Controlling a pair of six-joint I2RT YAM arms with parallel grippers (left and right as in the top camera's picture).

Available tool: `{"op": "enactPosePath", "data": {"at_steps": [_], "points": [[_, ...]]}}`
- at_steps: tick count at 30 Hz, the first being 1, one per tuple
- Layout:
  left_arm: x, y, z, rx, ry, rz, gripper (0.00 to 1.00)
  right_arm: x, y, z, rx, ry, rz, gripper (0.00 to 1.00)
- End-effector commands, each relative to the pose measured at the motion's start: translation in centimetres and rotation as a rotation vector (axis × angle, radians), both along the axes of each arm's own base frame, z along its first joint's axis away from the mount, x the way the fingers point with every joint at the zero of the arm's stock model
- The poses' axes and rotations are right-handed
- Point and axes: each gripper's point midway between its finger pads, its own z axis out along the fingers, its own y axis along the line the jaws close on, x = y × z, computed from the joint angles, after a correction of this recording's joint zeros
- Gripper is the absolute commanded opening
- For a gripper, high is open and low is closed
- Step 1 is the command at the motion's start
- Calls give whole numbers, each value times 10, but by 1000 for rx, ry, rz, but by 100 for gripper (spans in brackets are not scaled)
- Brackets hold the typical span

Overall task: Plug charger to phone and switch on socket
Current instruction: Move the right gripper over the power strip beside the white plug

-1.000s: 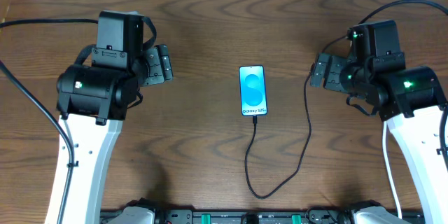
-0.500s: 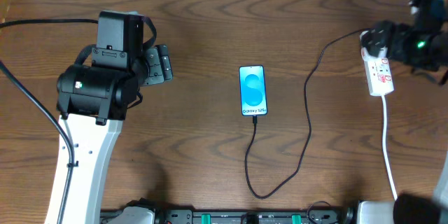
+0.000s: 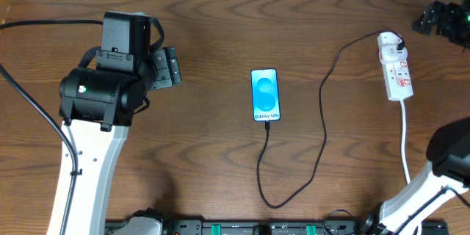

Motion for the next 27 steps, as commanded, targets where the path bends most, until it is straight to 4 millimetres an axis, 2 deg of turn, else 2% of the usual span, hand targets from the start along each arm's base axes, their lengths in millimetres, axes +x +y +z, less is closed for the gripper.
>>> {"op": "enactPosePath", "data": {"at_steps": [1, 9, 18, 27], "points": [[1, 2, 2, 16, -2, -1, 86, 11, -4, -13, 3, -3, 31, 99], [1, 2, 2, 16, -2, -1, 86, 15, -1, -72, 79, 109, 52, 99], [1, 2, 2, 16, -2, -1, 87, 20, 17, -127, 141, 176, 182, 99], [1, 2, 2, 16, -2, -1, 87, 23, 37, -157, 177, 219, 240, 99]]}}
